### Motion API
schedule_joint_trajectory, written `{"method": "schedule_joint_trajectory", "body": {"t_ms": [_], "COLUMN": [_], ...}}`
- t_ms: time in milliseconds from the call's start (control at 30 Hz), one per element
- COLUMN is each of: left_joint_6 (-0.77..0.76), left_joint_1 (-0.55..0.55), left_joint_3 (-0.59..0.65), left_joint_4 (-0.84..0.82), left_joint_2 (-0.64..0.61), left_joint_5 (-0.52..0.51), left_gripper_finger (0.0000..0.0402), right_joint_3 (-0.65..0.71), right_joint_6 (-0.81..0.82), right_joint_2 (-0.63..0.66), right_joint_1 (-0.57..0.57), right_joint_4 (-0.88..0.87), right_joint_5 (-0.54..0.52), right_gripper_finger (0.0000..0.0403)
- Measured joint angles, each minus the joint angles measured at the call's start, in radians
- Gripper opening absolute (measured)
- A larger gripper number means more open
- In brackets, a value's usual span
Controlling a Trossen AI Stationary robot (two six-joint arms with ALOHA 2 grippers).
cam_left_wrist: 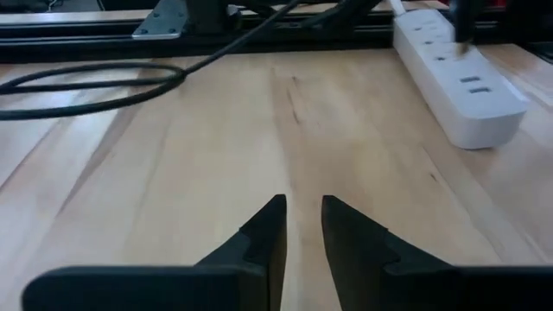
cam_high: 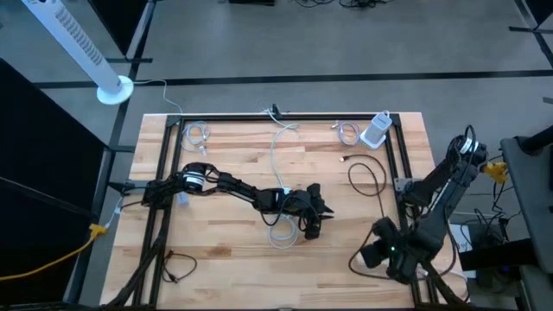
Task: Insert USB
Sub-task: Insert the right black charger cable into the pink outlet extension
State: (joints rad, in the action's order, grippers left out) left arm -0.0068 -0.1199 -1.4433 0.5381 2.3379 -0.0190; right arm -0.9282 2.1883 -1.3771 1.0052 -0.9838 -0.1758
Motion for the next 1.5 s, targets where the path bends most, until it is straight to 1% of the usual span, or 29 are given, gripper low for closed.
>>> {"method": "schedule_joint_trajectory", "body": {"t_ms": [100, 233, 300, 400, 467, 500, 567, 667, 800, 1033, 1167, 1300, 1400, 1500], "left_joint_6": [0.025, 0.065, 0.058, -0.042, -0.098, -0.117, -0.151, -0.213, -0.263, -0.284, -0.288, -0.279, -0.225, -0.178], "left_joint_1": [-0.034, -0.082, -0.098, -0.099, -0.092, -0.088, -0.075, -0.054, -0.03, -0.004, 0.017, 0.031, 0.031, 0.03], "left_joint_3": [0.001, 0.001, 0.001, 0.001, 0.001, 0.001, 0.001, 0.001, 0.001, 0.0, 0.0, 0.0, 0.0, 0.0], "left_joint_4": [0.052, 0.186, 0.251, 0.366, 0.414, 0.43, 0.462, 0.502, 0.552, 0.576, 0.571, 0.572, 0.58, 0.588], "left_joint_2": [0.0, 0.0, 0.0, 0.0, 0.0, 0.0, 0.0, 0.0, 0.0, 0.0, 0.0, 0.0, 0.0, 0.0], "left_joint_5": [0.002, 0.011, 0.012, 0.01, 0.012, 0.026, 0.095, 0.197, 0.278, 0.292, 0.292, 0.291, 0.296, 0.336], "left_gripper_finger": [0.0063, 0.0063, 0.0065, 0.0066, 0.0066, 0.0066, 0.0068, 0.0076, 0.0094, 0.0132, 0.0143, 0.0139, 0.0129, 0.0116], "right_joint_3": [-0.038, -0.103, -0.13, -0.165, -0.192, -0.206, -0.233, -0.265, -0.286, -0.29, -0.29, -0.29, -0.284, -0.282], "right_joint_6": [-0.004, -0.019, -0.039, -0.111, -0.188, -0.23, -0.322, -0.439, -0.574, -0.731, -0.788, -0.813, -0.819, -0.82], "right_joint_2": [-0.011, -0.009, 0.0, 0.006, 0.007, 0.008, 0.008, 0.008, 0.008, 0.008, 0.008, 0.008, 0.008, 0.008], "right_joint_1": [-0.002, -0.006, -0.009, -0.011, -0.018, -0.023, -0.032, -0.046, -0.063, -0.072, -0.072, -0.08, -0.094, -0.114], "right_joint_4": [-0.034, -0.151, -0.197, -0.232, -0.239, -0.239, -0.238, -0.239, -0.238, -0.232, -0.231, -0.231, -0.231, -0.23], "right_joint_5": [-0.013, -0.125, -0.222, -0.398, -0.502, -0.545, -0.6, -0.637, -0.675, -0.715, -0.716, -0.721, -0.723, -0.722], "right_gripper_finger": [0.0013, 0.0013, 0.0013, 0.0013, 0.0013, 0.0013, 0.0013, 0.0013, 0.0013, 0.0013, 0.0013, 0.0013, 0.0013, 0.0013]}}
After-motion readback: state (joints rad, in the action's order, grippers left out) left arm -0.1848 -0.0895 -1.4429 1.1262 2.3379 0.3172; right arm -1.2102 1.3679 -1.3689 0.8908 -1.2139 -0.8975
